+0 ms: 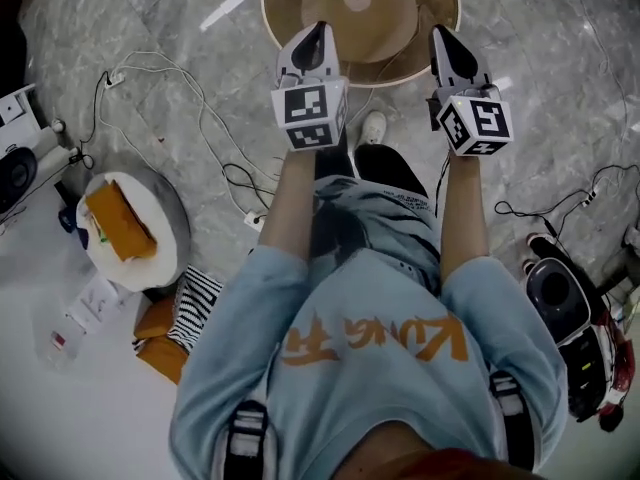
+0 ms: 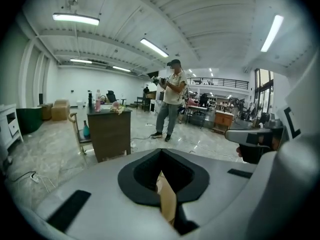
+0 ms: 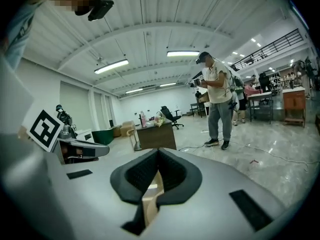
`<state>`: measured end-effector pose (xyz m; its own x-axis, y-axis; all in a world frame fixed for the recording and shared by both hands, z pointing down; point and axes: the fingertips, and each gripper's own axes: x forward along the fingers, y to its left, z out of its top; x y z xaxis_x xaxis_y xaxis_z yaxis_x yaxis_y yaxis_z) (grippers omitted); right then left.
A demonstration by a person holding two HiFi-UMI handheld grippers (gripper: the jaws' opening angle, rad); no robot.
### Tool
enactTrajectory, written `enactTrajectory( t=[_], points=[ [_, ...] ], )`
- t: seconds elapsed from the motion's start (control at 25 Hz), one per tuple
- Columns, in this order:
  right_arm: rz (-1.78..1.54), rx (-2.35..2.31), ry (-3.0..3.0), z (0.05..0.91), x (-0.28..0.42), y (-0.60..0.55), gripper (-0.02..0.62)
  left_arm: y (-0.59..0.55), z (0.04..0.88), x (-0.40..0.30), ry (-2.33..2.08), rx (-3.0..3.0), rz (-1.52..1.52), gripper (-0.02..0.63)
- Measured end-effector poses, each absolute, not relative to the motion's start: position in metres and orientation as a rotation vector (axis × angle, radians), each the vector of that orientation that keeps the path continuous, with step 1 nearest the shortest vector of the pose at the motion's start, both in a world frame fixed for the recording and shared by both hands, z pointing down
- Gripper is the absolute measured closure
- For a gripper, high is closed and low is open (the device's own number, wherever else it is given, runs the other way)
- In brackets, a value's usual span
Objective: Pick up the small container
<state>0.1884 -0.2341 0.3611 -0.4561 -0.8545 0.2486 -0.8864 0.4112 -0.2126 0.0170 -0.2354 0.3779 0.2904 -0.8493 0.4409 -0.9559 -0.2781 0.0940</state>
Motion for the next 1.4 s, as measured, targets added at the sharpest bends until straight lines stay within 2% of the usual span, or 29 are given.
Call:
enactTrajectory(
  t=[0.92, 1.32, 1.4],
  points=[
    [0.643, 1.208, -2.384, 0.589, 0.103, -0.219, 0.584, -0.258, 0.584, -0.009, -1.463, 2.139, 0.478, 0.583],
    [0.627, 1.271, -2.319, 0.663, 0.098, -0.249, 0.581, -0.267, 0.645, -0.021, -1.402, 2.13, 0.493, 0.583],
    [0.629, 1.281, -2.306, 0.673, 0.093, -0.257, 0.562, -0.269, 0.653, -0.024, -1.385, 2.127, 0.503, 0.583]
  ],
)
